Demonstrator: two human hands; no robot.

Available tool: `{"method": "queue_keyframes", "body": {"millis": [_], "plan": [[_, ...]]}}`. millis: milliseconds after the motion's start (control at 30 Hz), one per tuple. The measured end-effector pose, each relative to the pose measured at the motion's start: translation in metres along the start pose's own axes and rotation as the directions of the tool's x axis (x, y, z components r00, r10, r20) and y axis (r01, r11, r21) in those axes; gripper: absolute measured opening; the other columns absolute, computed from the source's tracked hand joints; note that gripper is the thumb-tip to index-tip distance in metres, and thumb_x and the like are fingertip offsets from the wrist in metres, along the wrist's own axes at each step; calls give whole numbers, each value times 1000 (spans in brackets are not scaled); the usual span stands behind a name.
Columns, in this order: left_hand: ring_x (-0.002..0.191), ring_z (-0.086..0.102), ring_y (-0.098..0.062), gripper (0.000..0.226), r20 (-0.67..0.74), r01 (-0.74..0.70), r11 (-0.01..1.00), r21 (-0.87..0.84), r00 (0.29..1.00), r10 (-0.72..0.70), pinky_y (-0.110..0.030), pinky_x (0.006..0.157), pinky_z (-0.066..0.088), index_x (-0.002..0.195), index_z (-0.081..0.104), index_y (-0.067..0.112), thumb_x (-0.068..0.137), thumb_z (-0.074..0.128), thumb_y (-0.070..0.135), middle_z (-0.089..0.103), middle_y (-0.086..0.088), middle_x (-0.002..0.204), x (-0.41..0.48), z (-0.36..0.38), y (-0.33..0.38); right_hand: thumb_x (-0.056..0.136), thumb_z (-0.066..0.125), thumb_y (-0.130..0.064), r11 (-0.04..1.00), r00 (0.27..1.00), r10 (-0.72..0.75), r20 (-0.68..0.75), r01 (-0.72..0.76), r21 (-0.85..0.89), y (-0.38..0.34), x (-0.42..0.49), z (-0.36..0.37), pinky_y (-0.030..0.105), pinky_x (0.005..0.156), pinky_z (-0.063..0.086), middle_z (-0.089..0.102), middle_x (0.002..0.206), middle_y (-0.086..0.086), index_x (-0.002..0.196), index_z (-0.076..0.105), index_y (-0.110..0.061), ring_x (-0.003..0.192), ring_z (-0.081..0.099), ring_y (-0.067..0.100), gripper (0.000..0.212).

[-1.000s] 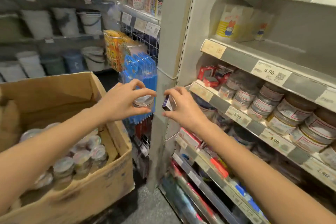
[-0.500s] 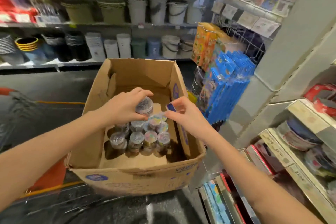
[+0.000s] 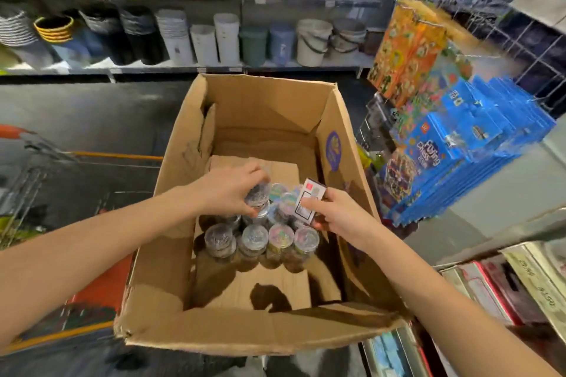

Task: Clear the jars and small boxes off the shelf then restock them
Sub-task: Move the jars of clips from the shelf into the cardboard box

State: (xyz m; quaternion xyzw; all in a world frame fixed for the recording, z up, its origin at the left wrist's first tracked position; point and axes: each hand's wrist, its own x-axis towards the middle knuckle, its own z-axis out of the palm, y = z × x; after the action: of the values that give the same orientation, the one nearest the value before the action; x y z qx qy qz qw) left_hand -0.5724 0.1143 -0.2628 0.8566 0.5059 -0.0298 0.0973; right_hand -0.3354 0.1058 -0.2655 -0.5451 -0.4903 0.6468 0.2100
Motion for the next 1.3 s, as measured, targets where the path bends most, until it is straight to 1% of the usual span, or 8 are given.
{"method": "queue_keyframes", "body": {"millis": [167,333,533,600,733,867,1033,1300], "plan": [[95,48,-13,68,22,-51,993,111,999,49,-27,74,38,135,37,22,80,67,48,40,4,130,20,17,-6,87,66,-6,998,998,43,-42,-45,-37,2,17,-5,25,58,47,70,96,13,112,60,-9,71,54,21,26],[124,36,-22,67,50,-101,962,252,995,91,-34,98,38,131,43,17,79,66,52,44,-2,129,38,40,-12,87,68,-14,978,1000,18,-18,-21,-208,0,32,-10,34,84,56,69,107,5,111,54,-16,93,67,19,28],[130,33,-24,69,76,-102,945,311,994,82,-35,106,30,130,45,15,78,65,57,43,-4,134,41,57,-20,87,68,-13,925,993,-72,96,103,-366,-2,36,-14,39,80,58,66,111,0,131,41,-26,91,69,12,53],[133,30,-24,70,81,-97,947,306,994,75,-35,108,28,131,44,16,78,66,56,40,-5,139,42,62,-21,87,67,-14,882,981,-125,147,178,-436,-2,35,-13,41,76,59,63,114,-2,130,45,-27,89,68,13,49],[143,15,-28,72,124,-59,948,313,992,21,-40,116,18,138,35,17,82,65,50,22,-8,153,46,67,-21,90,64,-18,794,965,-149,214,246,-556,-8,32,-10,22,54,52,63,101,2,115,49,-28,73,63,4,31],[144,13,-28,71,117,-39,955,295,993,5,-39,116,18,141,31,19,84,63,46,17,-7,156,46,67,-21,90,63,-18,750,962,-140,235,258,-609,-13,31,-3,40,68,58,64,103,5,116,46,-27,88,66,19,32],[144,14,-27,77,132,-13,949,315,991,-30,-41,115,19,147,22,22,85,60,48,16,-6,157,47,67,-22,91,59,-14,706,954,-163,251,290,-645,-11,33,-2,50,67,56,63,109,11,123,42,-33,91,66,28,41],[144,13,-26,90,163,-8,949,316,986,-45,-46,114,22,149,16,24,81,58,64,16,-4,156,46,61,-17,93,55,-11,616,938,-156,310,338,-712,-19,34,-5,44,70,57,54,122,5,123,52,-31,94,64,32,36]]}}
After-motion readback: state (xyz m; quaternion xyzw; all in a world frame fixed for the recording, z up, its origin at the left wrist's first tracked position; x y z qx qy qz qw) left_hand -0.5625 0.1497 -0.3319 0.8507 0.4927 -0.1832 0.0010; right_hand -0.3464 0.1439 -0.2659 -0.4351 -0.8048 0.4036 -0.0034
